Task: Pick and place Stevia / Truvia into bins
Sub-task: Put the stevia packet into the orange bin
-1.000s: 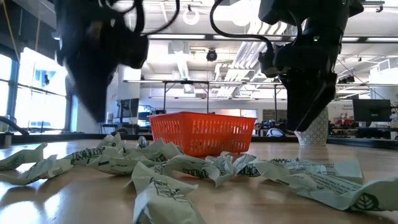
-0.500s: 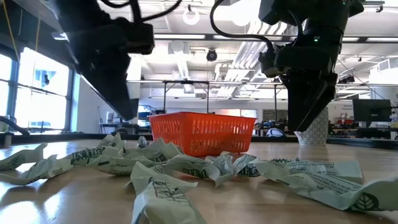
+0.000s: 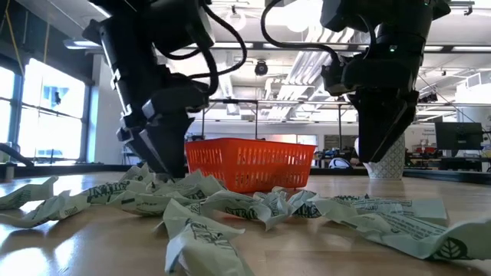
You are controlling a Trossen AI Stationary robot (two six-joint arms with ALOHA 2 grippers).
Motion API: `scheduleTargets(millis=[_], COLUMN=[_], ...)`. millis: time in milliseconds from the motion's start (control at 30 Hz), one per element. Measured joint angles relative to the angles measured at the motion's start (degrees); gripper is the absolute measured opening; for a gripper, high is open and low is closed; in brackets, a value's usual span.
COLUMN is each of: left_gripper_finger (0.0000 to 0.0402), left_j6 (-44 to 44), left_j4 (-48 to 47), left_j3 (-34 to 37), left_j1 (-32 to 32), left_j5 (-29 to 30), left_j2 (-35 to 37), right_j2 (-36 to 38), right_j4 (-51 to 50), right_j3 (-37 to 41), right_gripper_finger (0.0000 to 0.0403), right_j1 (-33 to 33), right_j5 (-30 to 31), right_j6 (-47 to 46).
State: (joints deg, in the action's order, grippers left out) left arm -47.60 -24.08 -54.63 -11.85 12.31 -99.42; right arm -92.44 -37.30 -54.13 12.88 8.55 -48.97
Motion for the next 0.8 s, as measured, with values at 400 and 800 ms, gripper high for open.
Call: scheduleTargets(millis=[400,800], left_gripper_finger=[0.0162,0.0157], left_j6=[2.34,4.62], left_j4=[-9.89,-15.37], left_j3=[-0.32,-1.18], left_j1=[-0.16,0.95], left_j5=[2.17,-5.84], left_j2=[-0.45,10.44], right_j2=[0.0,0.0], right_j4=[-0.39,-0.6], right_j3=[0.0,0.0], right_gripper_finger=[0.0293,0.0293], right_j1=[-0.13,-0.13], right_j5=[0.57,-0.3], right_j6=[1.44,2.83])
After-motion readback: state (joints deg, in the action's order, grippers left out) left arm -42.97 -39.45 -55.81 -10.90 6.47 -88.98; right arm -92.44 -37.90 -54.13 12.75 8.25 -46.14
